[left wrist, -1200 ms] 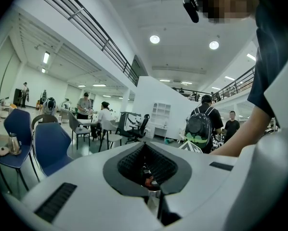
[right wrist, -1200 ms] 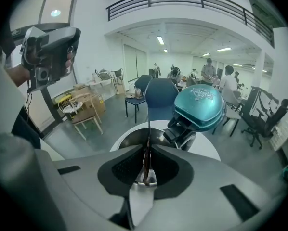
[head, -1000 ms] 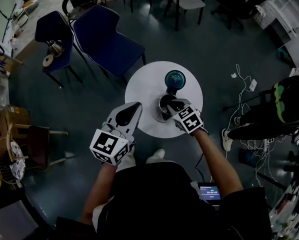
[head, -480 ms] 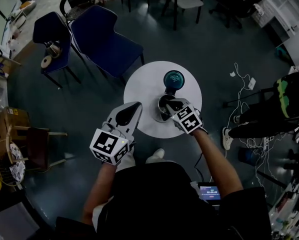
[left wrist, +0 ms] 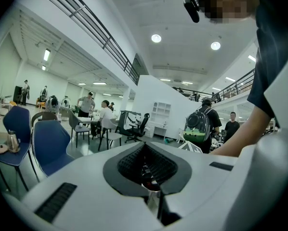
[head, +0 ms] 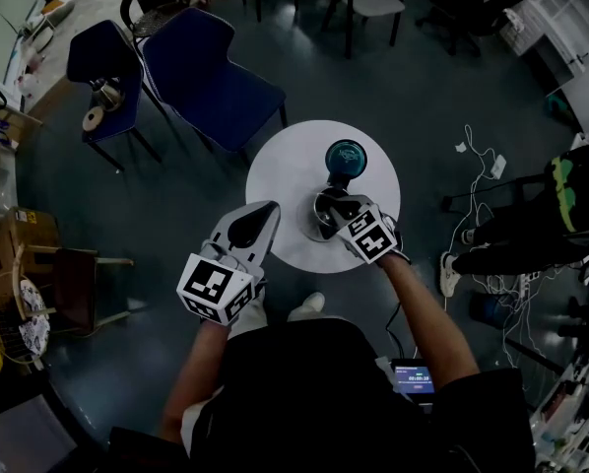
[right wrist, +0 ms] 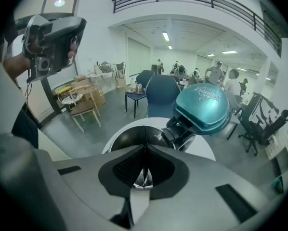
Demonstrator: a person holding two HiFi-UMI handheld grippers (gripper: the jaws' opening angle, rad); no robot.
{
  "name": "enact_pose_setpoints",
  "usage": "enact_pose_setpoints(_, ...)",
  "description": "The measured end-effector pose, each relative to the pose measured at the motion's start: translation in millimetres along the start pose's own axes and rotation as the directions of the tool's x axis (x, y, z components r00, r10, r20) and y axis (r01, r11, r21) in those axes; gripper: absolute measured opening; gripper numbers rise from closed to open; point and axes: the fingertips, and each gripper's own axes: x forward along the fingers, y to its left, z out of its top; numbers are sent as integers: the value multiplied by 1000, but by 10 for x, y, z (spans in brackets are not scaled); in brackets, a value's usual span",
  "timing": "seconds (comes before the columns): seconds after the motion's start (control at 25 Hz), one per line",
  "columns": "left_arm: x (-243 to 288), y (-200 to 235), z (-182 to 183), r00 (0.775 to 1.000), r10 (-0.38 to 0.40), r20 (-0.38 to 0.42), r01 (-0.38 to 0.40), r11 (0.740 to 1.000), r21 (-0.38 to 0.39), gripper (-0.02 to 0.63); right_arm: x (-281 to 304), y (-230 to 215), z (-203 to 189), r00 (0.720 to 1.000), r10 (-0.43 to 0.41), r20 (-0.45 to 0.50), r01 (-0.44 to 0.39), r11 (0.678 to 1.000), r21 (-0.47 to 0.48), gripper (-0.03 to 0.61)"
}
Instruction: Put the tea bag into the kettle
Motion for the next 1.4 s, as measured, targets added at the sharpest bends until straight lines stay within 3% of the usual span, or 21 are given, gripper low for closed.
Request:
enact_pose_setpoints(0.24, 7, -22, 20, 1000, 0, 6, 0, 1000, -1, 15, 8, 31, -29, 1000, -5, -17, 4, 998, -55, 32)
enact_pose_setpoints(0.48, 44, -66, 38, 1000, -8, 5, 8, 1000, -1, 15, -30, 46, -13, 1000, 21, -1, -21, 999, -28, 60)
enact_pose_setpoints(0.92, 48, -169, 61, 1000, -18, 16, 18, 1000, 16, 15, -576, 17, 328, 981, 20, 191, -28, 999, 38, 49)
enact_pose_setpoints(1.12, 184, -380, 77, 999, -34, 9, 34, 999, 41, 15, -1014, 0, 511, 951, 12, 308, -23, 999, 32, 34)
enact_pose_setpoints(1.4, 352, -617, 114, 999, -39, 18, 38, 997, 70, 15, -1676, -79, 758, 874, -44, 483, 36, 999, 27, 20)
